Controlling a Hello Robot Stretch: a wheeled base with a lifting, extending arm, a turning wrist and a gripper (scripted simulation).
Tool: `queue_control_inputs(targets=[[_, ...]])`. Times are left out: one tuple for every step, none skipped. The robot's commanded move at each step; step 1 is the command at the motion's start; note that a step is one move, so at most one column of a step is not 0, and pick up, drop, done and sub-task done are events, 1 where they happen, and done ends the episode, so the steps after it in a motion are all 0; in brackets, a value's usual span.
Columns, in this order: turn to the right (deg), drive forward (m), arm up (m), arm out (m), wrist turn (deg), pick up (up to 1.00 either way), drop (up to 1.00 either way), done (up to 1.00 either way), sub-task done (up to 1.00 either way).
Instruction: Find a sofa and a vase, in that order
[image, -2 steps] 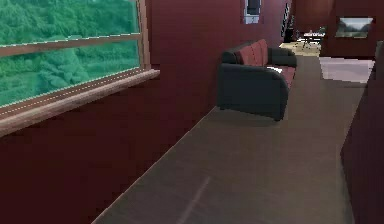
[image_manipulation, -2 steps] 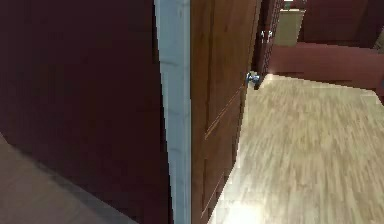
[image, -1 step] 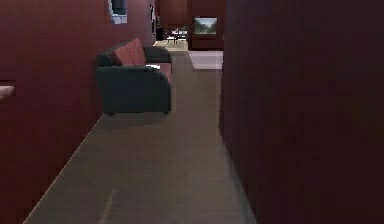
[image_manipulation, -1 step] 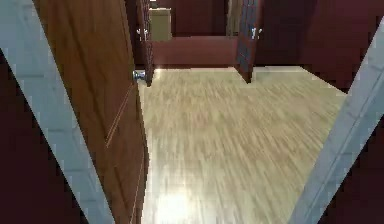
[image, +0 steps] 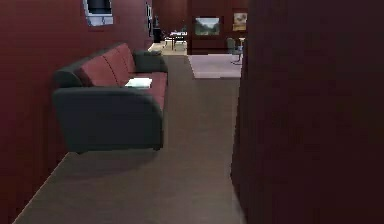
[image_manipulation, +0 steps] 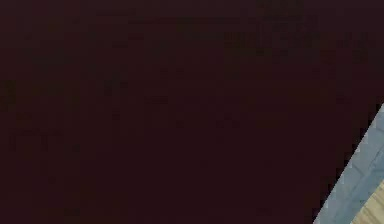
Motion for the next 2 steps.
queue_control_inputs(targets=[[0.0,1.0,0.0,0.0,0.0,0.0,0.0,0.0,0.0],[9.0,0.0,0.0,0.0,0.0,0.0,0.0,0.0,0.0]])
